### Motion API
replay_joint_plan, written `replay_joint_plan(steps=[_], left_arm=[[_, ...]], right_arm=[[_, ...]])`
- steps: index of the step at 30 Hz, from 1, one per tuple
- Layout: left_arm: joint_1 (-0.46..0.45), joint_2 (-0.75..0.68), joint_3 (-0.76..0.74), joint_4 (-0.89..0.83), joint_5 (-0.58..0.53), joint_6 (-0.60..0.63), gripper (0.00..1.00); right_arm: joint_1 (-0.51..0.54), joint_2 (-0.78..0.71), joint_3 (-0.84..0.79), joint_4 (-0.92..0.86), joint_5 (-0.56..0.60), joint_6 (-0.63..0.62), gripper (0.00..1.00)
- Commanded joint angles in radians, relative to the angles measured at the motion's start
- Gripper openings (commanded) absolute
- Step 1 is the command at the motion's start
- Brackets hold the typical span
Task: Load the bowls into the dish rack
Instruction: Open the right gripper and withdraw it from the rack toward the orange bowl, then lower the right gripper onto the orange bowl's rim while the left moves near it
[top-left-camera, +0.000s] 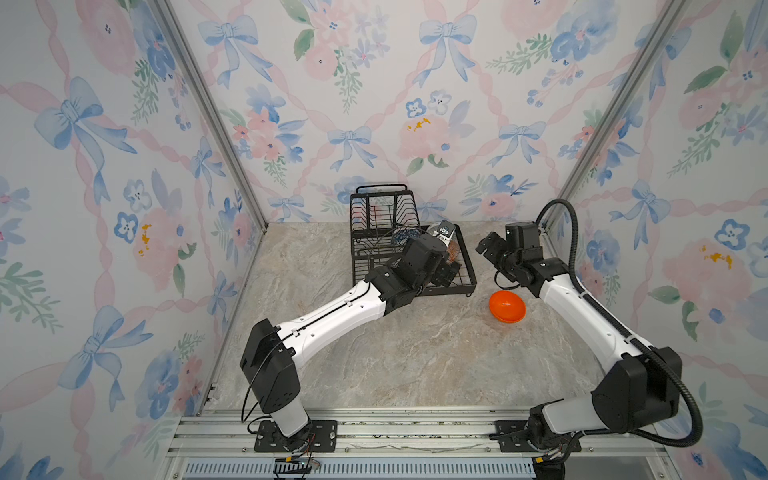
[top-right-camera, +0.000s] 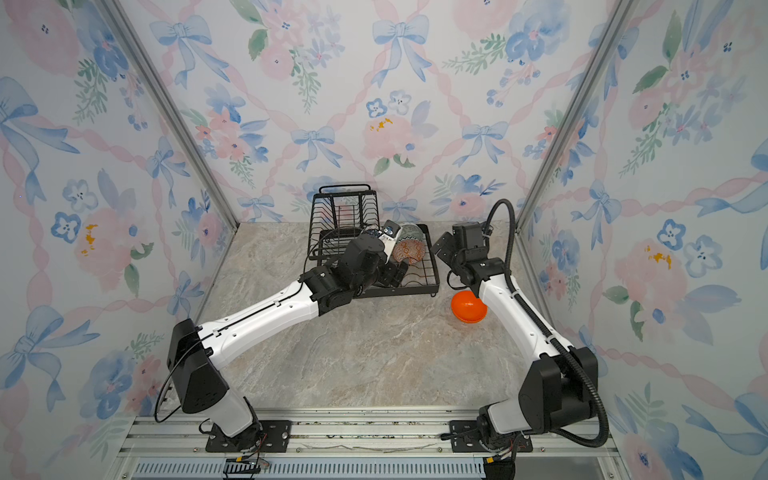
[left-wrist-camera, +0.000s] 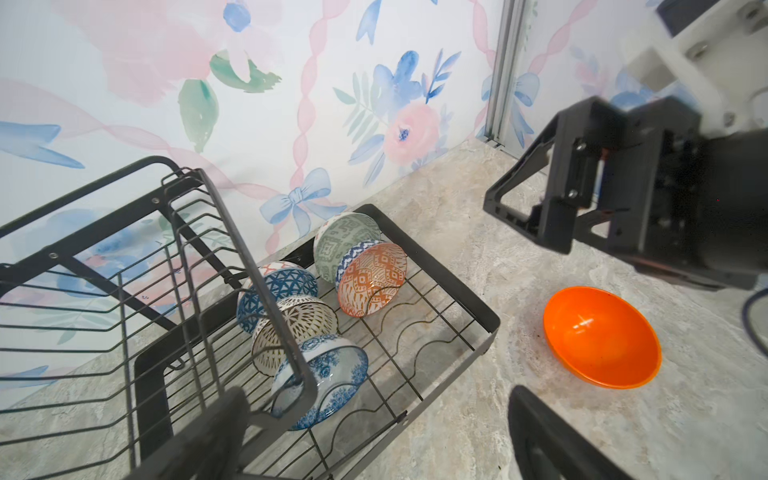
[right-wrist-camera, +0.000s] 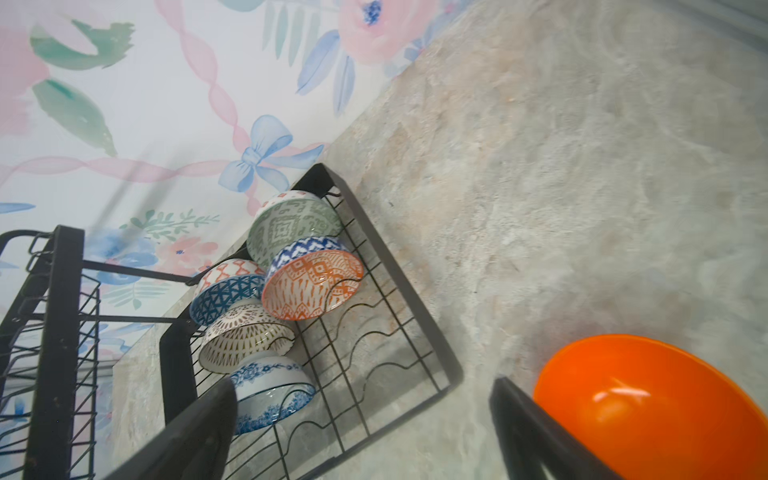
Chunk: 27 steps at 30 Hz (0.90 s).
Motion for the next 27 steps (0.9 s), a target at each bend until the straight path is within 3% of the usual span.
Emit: replay_joint_plan(steps=[1, 8, 14, 27], left_arm=[[-0.029, 0.045, 0.042, 0.002, -0.009, 0.022, 0.98], [-0.089, 0.129, 0.084, 0.002, -0.008, -0.018, 0.98], [-0.139, 0.209, 0.121, 0.002, 0.012, -0.07, 0.98], [-0.187, 0.263, 0.086, -0.001, 0.132, -0.277, 0.98]], right_arm=[[-0.063, -0.055, -0.055, -0.178, 0.017, -0.036, 0.97], [-0.165, -0.14, -0.16, -0.249, -0.035, -0.077, 0.97], [-0.258, -0.159, -0.309, -0.185, -0.177, -0.07, 0.97], [-0.318, -0.002, -0.372, -0.102, -0.272, -0.105, 1.0]])
